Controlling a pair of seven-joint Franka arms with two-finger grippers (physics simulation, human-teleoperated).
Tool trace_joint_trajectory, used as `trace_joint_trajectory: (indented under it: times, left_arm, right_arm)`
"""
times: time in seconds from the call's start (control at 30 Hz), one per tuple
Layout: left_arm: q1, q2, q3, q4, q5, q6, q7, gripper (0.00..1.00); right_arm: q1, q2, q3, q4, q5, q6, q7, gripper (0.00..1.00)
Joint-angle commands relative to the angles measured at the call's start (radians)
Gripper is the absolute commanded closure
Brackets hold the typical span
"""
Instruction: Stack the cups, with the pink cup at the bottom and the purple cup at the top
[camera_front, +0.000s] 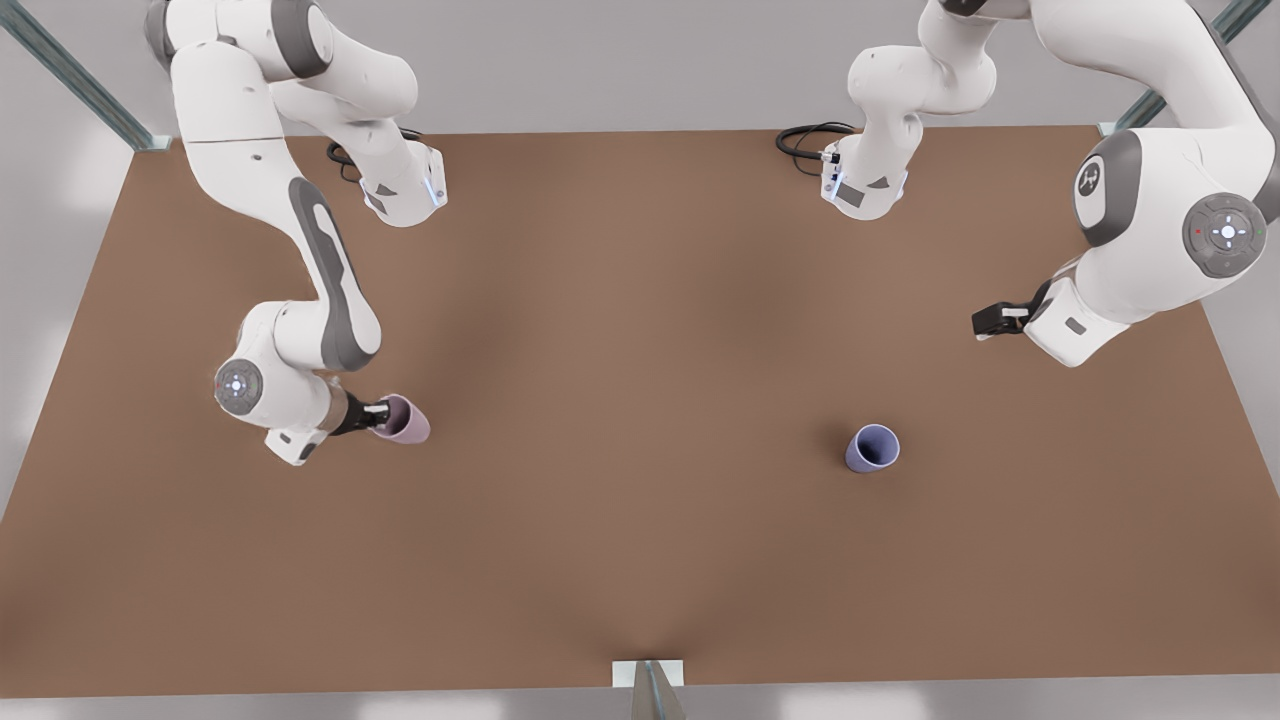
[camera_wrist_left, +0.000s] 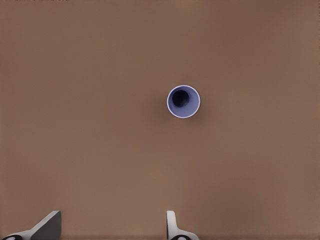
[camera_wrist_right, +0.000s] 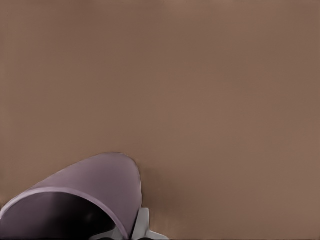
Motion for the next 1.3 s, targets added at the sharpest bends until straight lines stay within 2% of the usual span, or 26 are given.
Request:
trace_joint_trajectory:
  times: [0.0, 0.1, 0.27, 0.43, 0.47, 0.53, 0.6, 0.77, 0.8, 0.83, 0.97, 1.03, 1.1, 1.27]
  left_arm:
    - [0.001, 0.000, 0.001, 0.000, 0.000, 0.000, 0.000, 0.00]
    - [0.001, 0.001, 0.001, 0.000, 0.002, 0.000, 0.002, 0.00]
    - [0.001, 0.003, 0.001, 0.000, 0.002, 0.002, 0.002, 0.00]
    - [-0.001, 0.024, 0.000, 0.000, -0.005, 0.015, -0.006, 0.00]
    - [-0.001, 0.032, -0.002, 0.000, -0.005, 0.020, -0.006, 0.00]
    - [-0.001, 0.049, -0.005, 0.002, -0.008, 0.052, -0.009, 0.00]
    - [-0.001, 0.093, -0.012, 0.060, -0.012, 0.069, -0.014, 0.00]
    - [-0.012, 0.129, -0.014, 0.064, -0.003, 0.083, -0.009, 0.00]
    - [-0.012, 0.135, -0.014, 0.064, -0.003, 0.098, -0.009, 0.00]
    - [-0.012, 0.138, -0.014, 0.061, -0.005, 0.132, -0.009, 0.00]
    - [-0.065, 0.201, -0.038, 0.061, -0.003, 0.182, -0.023, 0.00]
    - [-0.084, 0.233, -0.042, 0.028, -0.008, 0.305, -0.035, 0.00]
    - [-0.079, 0.236, -0.042, -0.074, -0.003, 0.445, -0.025, 0.00]
    - [-0.059, 0.267, -0.042, -0.104, -0.003, 0.474, -0.020, 0.00]
  right_arm:
    - [0.018, 0.007, 0.000, 0.015, -0.007, -0.002, 0.043, 0.79]
    - [0.156, 0.041, 0.000, 0.118, -0.007, -0.040, 0.279, 0.79]
    - [0.378, 0.185, 0.001, 0.419, -0.007, -0.163, 0.675, 0.79]
    - [0.518, 0.579, -0.002, 1.052, -0.032, -0.384, 0.977, 0.79]
    - [0.523, 0.629, -0.002, 1.117, -0.030, -0.385, 1.011, 0.79]
    - [0.555, 0.696, -0.011, 1.184, -0.032, -0.376, 1.045, 0.79]
    - [0.572, 0.718, -0.022, 1.186, -0.059, -0.368, 1.045, 0.79]
    - [0.578, 0.748, -0.023, 1.181, -0.067, -0.296, 1.046, 0.79]
    - [0.578, 0.750, -0.023, 1.181, -0.067, -0.298, 1.048, 0.24]
    - [0.579, 0.751, -0.023, 1.181, -0.076, -0.298, 1.046, 0.00]
    - [0.579, 0.754, -0.022, 1.180, -0.081, -0.287, 1.046, 0.00]
    - [0.579, 0.753, -0.022, 1.180, -0.081, -0.279, 1.046, 0.00]
    - [0.579, 0.753, -0.020, 1.178, -0.081, -0.275, 1.046, 0.00]
    - [0.579, 0.753, -0.015, 1.178, -0.081, -0.267, 1.045, 0.00]
